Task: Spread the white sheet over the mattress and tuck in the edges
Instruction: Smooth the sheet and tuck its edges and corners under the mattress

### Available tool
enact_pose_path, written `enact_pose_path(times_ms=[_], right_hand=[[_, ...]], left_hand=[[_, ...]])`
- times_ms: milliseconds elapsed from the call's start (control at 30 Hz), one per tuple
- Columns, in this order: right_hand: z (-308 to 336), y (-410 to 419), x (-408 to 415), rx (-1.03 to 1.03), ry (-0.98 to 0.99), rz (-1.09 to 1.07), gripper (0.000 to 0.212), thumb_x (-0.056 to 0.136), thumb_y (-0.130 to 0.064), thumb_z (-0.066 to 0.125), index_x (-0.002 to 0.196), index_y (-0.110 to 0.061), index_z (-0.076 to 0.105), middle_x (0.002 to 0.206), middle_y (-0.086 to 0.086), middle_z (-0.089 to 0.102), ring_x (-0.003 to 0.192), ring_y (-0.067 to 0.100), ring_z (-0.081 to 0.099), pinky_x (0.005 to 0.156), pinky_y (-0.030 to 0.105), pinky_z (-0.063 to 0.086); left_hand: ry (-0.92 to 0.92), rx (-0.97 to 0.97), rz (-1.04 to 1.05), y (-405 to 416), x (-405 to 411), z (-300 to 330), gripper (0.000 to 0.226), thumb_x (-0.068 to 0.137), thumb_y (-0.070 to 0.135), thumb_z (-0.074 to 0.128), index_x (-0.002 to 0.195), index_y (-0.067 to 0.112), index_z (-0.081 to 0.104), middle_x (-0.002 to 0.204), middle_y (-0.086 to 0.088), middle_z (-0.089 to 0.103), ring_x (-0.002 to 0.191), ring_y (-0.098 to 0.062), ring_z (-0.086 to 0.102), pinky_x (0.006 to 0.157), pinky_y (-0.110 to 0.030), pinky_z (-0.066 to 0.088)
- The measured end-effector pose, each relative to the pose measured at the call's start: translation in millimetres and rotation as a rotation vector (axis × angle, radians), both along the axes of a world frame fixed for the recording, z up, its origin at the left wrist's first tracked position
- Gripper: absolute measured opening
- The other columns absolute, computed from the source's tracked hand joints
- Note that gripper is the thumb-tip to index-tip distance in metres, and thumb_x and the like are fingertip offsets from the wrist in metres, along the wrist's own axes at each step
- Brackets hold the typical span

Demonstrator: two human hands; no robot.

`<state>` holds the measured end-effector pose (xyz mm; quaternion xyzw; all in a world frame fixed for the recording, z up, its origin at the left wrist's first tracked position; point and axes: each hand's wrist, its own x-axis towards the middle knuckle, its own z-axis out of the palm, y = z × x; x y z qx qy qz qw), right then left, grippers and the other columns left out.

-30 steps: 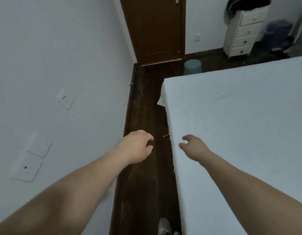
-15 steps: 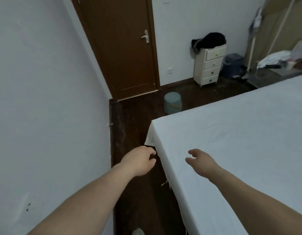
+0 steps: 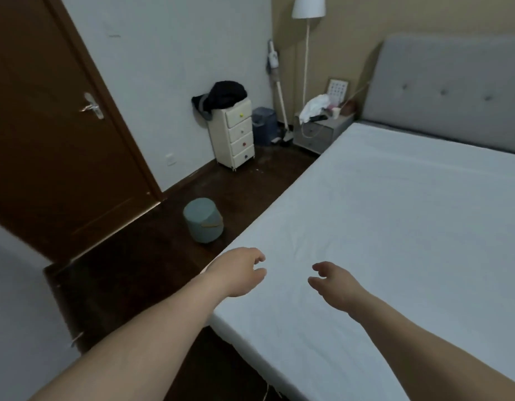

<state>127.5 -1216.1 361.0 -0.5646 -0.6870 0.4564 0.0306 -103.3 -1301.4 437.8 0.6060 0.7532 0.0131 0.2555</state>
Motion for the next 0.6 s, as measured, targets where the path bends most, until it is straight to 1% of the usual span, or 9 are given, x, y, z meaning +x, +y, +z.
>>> enact_pose_path(times_ms=[100,200,267,333,467,600], right_hand=[[-23,42,-39,-0.012,0.001,-0.105,0.054,0.098,-0.031,0.057,0.149,-0.015,0.049,0.139,0.006,0.061,0.118,0.023,0.065,0.103,0.037,0.051],[-38,74,-87,-0.063,0.032,-0.154,0.054,0.097,-0.030,0.056,0.148,-0.014,0.049,0.135,0.005,0.063,0.112,0.022,0.067,0.101,0.037,0.052],[-44,91,-117,-0.086,0.048,-0.166,0.054,0.097,-0.031,0.055,0.149,-0.014,0.048,0.137,0.005,0.062,0.110,0.021,0.067,0.099,0.035,0.052],[-41,106,-143,-0.108,0.067,-0.188,0.055,0.097,-0.031,0.056,0.149,-0.014,0.048,0.142,0.005,0.059,0.111,0.021,0.067,0.099,0.035,0.052],[-32,142,-160,-0.113,0.116,-0.285,0.057,0.097,-0.031,0.058,0.151,-0.016,0.047,0.148,0.005,0.054,0.115,0.022,0.065,0.102,0.039,0.052],[-37,178,-151,-0.068,0.055,-0.487,0.055,0.096,-0.029,0.057,0.149,-0.016,0.048,0.142,0.005,0.059,0.114,0.022,0.066,0.103,0.040,0.051]], left_hand=[[0.024,0.003,-0.137,61,-27,-10,0.048,0.103,0.045,0.051,0.149,0.030,0.049,0.149,0.010,0.053,0.132,-0.013,0.053,0.108,-0.035,0.047],[0.035,-0.012,-0.182,102,-56,-12,0.048,0.103,0.046,0.052,0.149,0.031,0.050,0.148,0.010,0.053,0.132,-0.013,0.053,0.108,-0.036,0.047],[0.062,-0.042,-0.244,128,-80,-9,0.049,0.103,0.046,0.052,0.149,0.031,0.049,0.149,0.010,0.053,0.132,-0.014,0.053,0.108,-0.037,0.048],[0.100,-0.060,-0.291,156,-105,-1,0.049,0.103,0.046,0.052,0.150,0.031,0.049,0.149,0.009,0.052,0.133,-0.014,0.053,0.108,-0.037,0.048],[0.122,-0.069,-0.379,222,-140,5,0.051,0.103,0.045,0.052,0.151,0.029,0.048,0.150,0.007,0.053,0.133,-0.016,0.053,0.109,-0.037,0.048],[0.065,-0.089,-0.452,277,-155,-12,0.052,0.102,0.046,0.053,0.150,0.028,0.048,0.148,0.007,0.055,0.131,-0.014,0.054,0.107,-0.034,0.048]])
